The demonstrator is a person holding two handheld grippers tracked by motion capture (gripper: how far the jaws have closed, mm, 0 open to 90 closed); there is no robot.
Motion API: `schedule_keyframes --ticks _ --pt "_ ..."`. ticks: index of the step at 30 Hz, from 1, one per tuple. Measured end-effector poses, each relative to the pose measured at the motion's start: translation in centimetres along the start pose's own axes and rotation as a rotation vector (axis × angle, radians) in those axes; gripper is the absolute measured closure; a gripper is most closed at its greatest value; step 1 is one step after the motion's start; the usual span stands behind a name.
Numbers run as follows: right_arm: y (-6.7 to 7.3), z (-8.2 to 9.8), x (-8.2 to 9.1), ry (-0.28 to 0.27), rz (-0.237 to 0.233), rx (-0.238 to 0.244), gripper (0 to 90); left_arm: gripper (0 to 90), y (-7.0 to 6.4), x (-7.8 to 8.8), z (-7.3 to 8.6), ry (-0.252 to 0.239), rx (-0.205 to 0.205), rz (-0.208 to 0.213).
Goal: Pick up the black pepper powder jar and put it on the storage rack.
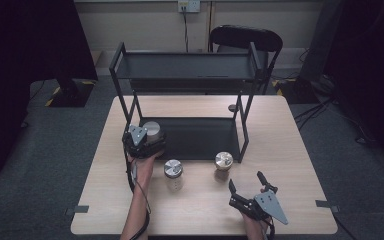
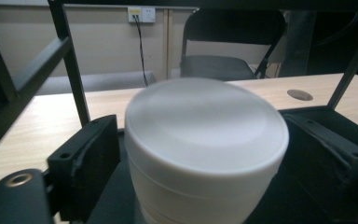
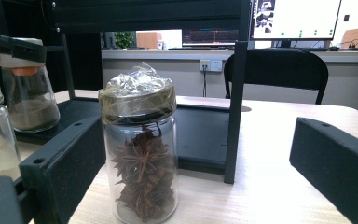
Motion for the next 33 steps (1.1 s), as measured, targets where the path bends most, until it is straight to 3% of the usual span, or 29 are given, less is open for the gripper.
schedule_keyframes --ticks 10,33 --pt "0.0 0.0 0.0 0.0 0.0 0.0 2.5 1.9 -0.5 0.5 -0.7 -0.029 -0.001 0.019" --pt "0.0 0.0 0.0 0.0 0.002 0.0 2.5 0.0 -1.3 2.0 -0.9 -0.065 -0.021 0.028"
Point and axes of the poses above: each handheld gripper's, and its own axes: x roughly backward along the jaws, z roughly out of its underside, y roughly to its left, the point moved 7 cm from there along -x, roughly forward along the jaws, and after that the axes turned 5 degrees about z, right-handed, at the moved point
